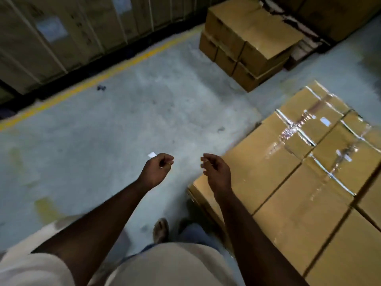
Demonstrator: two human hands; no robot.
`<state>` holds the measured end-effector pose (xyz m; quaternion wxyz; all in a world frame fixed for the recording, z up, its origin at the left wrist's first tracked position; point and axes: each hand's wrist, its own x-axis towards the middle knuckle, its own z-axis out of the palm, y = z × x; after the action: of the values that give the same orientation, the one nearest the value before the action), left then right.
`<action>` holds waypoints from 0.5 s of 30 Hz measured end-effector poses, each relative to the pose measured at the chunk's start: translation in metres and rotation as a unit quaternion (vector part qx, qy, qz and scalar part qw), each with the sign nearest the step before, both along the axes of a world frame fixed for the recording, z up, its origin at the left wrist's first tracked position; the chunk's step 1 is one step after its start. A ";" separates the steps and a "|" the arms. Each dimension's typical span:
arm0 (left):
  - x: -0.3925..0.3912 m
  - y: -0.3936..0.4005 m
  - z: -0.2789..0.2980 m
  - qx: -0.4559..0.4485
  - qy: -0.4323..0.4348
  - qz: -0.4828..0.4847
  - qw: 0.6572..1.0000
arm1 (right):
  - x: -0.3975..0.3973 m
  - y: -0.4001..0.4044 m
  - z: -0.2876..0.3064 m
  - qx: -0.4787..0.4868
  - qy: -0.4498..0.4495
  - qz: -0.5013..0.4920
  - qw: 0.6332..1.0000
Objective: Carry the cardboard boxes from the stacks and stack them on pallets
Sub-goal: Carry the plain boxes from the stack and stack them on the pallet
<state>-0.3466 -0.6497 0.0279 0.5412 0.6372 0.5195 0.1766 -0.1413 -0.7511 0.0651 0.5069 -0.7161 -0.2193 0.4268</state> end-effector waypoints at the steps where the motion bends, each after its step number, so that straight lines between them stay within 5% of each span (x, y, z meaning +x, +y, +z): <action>1: 0.001 0.026 0.002 -0.003 -0.003 0.013 1.000 | 0.005 0.025 0.000 0.005 0.005 -0.001 1.000; 7: 0.035 0.170 0.001 -0.013 -0.017 0.081 0.997 | 0.060 0.169 -0.005 0.019 0.058 -0.019 0.998; 15: 0.133 0.347 0.043 -0.031 -0.054 0.086 0.994 | 0.147 0.351 0.014 0.029 0.022 -0.021 0.999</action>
<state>-0.2132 -0.3026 0.0710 0.5712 0.5626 0.5473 0.2403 0.0058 -0.3999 0.0792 0.5409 -0.6962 -0.2053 0.4250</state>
